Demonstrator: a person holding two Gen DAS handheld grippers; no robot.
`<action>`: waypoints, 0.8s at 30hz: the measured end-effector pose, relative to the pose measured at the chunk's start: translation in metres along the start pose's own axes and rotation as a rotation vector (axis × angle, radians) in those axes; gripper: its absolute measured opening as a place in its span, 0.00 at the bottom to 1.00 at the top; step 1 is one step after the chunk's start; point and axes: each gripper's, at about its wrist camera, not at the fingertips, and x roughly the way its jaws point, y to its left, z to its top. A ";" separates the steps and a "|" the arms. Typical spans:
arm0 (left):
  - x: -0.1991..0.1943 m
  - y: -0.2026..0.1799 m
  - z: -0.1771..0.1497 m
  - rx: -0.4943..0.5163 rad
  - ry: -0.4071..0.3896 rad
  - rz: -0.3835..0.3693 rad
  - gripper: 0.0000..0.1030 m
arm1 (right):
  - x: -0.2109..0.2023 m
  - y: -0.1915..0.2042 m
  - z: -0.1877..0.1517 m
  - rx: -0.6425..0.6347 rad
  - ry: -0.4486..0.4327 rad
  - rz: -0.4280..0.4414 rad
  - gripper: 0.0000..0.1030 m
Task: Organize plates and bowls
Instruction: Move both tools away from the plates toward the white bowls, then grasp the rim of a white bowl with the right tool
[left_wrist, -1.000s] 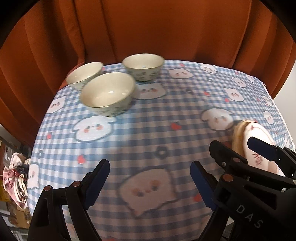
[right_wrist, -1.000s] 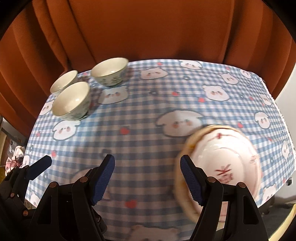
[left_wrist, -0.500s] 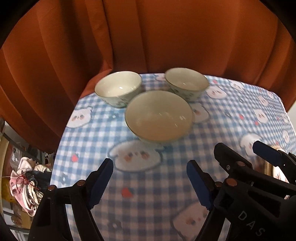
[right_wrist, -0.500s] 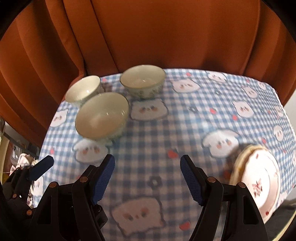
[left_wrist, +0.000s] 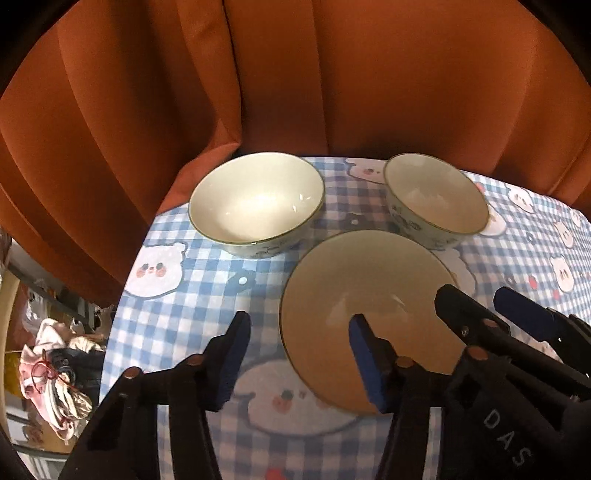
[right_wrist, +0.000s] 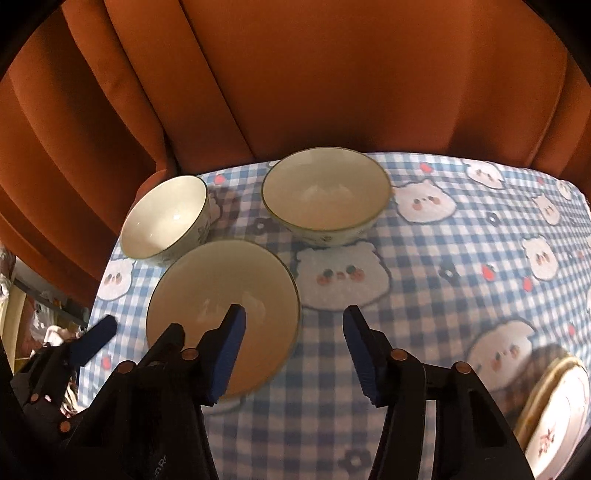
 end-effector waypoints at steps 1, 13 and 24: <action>0.006 0.002 0.002 -0.005 0.004 0.007 0.52 | 0.004 0.000 0.002 -0.001 0.003 0.002 0.56; 0.046 0.000 0.012 -0.008 0.048 -0.006 0.28 | 0.054 0.010 0.017 -0.032 0.059 0.009 0.30; 0.042 -0.009 0.011 0.033 0.055 0.028 0.28 | 0.051 0.009 0.016 -0.044 0.079 0.026 0.25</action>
